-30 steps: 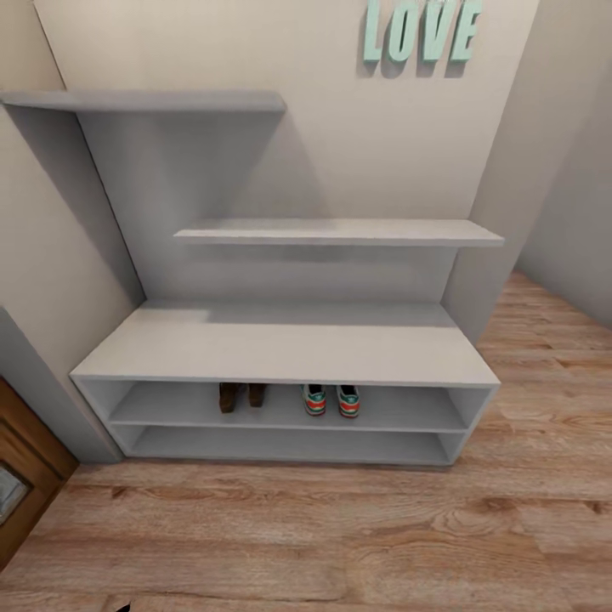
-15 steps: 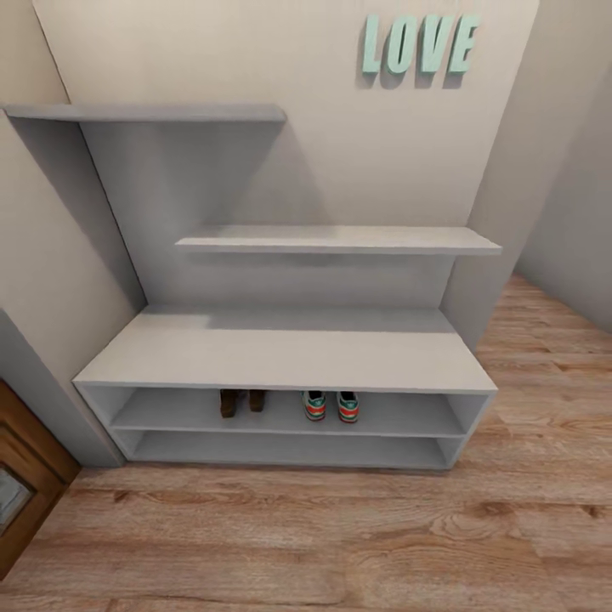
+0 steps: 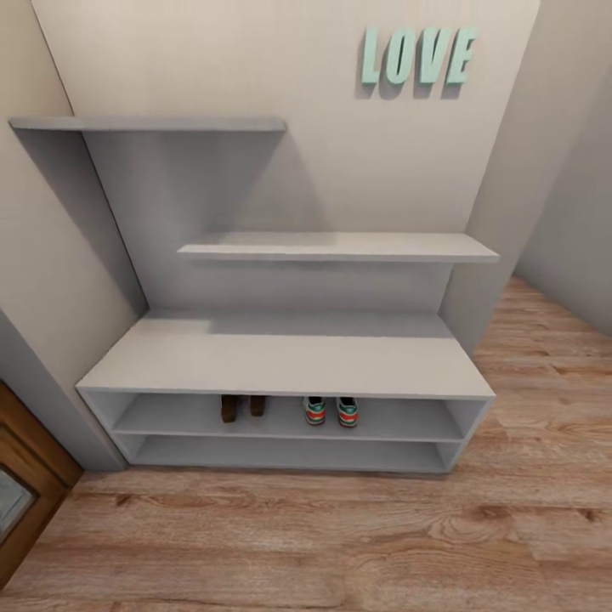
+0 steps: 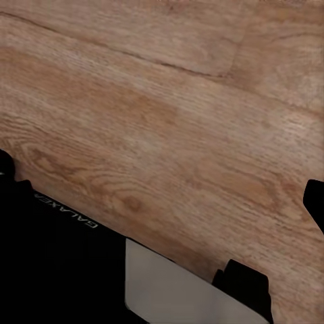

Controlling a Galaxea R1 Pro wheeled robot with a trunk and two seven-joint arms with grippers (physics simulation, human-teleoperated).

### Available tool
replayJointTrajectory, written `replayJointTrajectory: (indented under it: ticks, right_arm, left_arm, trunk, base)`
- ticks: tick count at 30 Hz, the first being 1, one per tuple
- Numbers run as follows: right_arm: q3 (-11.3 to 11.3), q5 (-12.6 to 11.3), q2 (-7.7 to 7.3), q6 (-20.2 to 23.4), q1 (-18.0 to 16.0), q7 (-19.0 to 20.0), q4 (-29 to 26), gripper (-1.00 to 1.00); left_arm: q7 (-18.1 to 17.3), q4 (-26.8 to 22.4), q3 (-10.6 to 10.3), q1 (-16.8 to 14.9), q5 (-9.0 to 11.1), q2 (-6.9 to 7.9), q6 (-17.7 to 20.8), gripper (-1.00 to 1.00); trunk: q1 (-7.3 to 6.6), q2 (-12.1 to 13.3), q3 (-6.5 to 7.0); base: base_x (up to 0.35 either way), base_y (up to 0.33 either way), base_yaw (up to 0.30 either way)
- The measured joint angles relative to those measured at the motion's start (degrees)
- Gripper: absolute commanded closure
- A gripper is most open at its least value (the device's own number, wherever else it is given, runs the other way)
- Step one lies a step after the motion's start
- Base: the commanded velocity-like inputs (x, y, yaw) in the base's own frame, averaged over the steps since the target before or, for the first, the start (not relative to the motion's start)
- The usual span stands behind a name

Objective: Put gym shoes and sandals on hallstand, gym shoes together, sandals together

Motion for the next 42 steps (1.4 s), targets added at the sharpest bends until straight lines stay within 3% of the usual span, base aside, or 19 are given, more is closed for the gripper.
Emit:
replayJointTrajectory:
  ticks: [24, 42]
  right_arm:
    - [0.0, 0.0, 0.03, 0.0, 0.0, 0.0, 0.0, -1.00]
    - [0.0, 0.0, 0.03, 0.0, 0.0, 0.0, 0.0, -1.00]
  left_arm:
    - [0.1, 4.3, 0.4, 0.1, 0.0, 0.40, -0.1, -1.00]
    - [0.0, 6.1, 0.2, 0.3, 0.0, -0.18, -0.1, -1.00]
  trunk:
    - [-0.23, 0.4, 0.19]
    - [-0.23, 0.4, 0.19]
  base:
    - [0.000, 0.000, 0.000]
    - [0.000, 0.000, 0.000]
